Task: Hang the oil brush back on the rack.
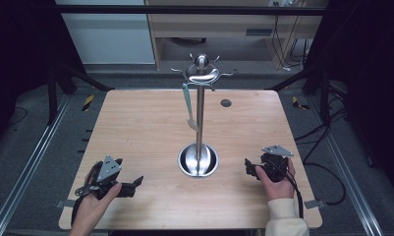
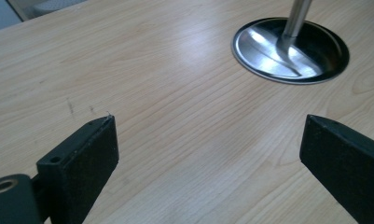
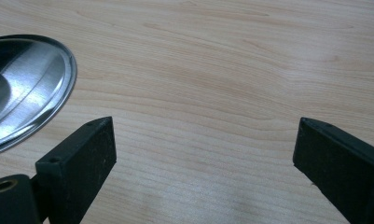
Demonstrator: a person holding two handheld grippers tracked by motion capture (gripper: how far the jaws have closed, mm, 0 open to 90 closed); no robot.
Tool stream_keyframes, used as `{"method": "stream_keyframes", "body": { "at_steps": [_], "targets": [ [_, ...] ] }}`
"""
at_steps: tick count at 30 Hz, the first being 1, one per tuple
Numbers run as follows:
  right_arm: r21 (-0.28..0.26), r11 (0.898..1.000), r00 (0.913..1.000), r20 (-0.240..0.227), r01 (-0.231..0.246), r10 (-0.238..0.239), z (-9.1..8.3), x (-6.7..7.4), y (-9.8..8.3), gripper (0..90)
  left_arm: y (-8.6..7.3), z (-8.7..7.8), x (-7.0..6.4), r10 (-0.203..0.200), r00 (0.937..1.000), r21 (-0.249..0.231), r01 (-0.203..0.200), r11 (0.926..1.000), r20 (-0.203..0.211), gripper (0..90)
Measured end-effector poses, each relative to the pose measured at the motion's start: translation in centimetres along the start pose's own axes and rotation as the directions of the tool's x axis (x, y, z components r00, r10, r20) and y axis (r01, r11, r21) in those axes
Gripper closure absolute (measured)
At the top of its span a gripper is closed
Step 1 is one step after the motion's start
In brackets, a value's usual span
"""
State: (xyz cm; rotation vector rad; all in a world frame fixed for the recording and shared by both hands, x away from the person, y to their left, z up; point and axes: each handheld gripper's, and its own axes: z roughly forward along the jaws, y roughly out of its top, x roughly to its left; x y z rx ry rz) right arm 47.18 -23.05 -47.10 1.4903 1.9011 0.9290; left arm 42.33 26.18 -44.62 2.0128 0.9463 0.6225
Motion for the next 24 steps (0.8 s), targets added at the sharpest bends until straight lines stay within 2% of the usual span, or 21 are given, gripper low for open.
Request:
{"method": "stream_keyframes", "body": {
  "at_steps": [6,11,16,20,22,24],
  "targets": [
    [0.003,1.0,1.0,0.0,0.001,-0.001,0.0,0.0,0.0,6.6,-1.1,0.1,1.6,-0.041,0.9987,0.008,0.042,0.9991,-0.031,4.0],
    [0.005,1.0,1.0,0.001,0.004,-0.004,0.1,0.0,0.0,6.7,-2.1,0.3,3.0,-0.072,0.9958,0.035,0.074,0.9966,-0.057,4.2],
    [0.006,1.0,0.9999,-0.005,0.012,-0.012,0.1,0.0,0.0,6.8,-3.1,0.2,4.4,-0.124,0.9883,0.043,0.128,0.9908,-0.089,5.4],
    [0.005,1.0,0.9999,-0.011,0.009,-0.009,0.1,0.1,0.0,7.0,-3.9,0.2,5.0,-0.134,0.9821,0.066,0.144,0.9874,-0.132,5.4],
    [0.004,1.0,0.9999,-0.012,0.006,-0.006,0.0,0.1,0.1,7.0,-3.9,-0.1,5.2,-0.144,0.9772,0.052,0.154,0.9868,-0.156,5.4],
    [0.003,1.0,0.9999,-0.014,0.003,-0.002,0.0,0.1,0.1,7.0,-3.8,-0.2,5.1,-0.144,0.9766,0.046,0.153,0.9872,-0.16,5.3]
  ]
}}
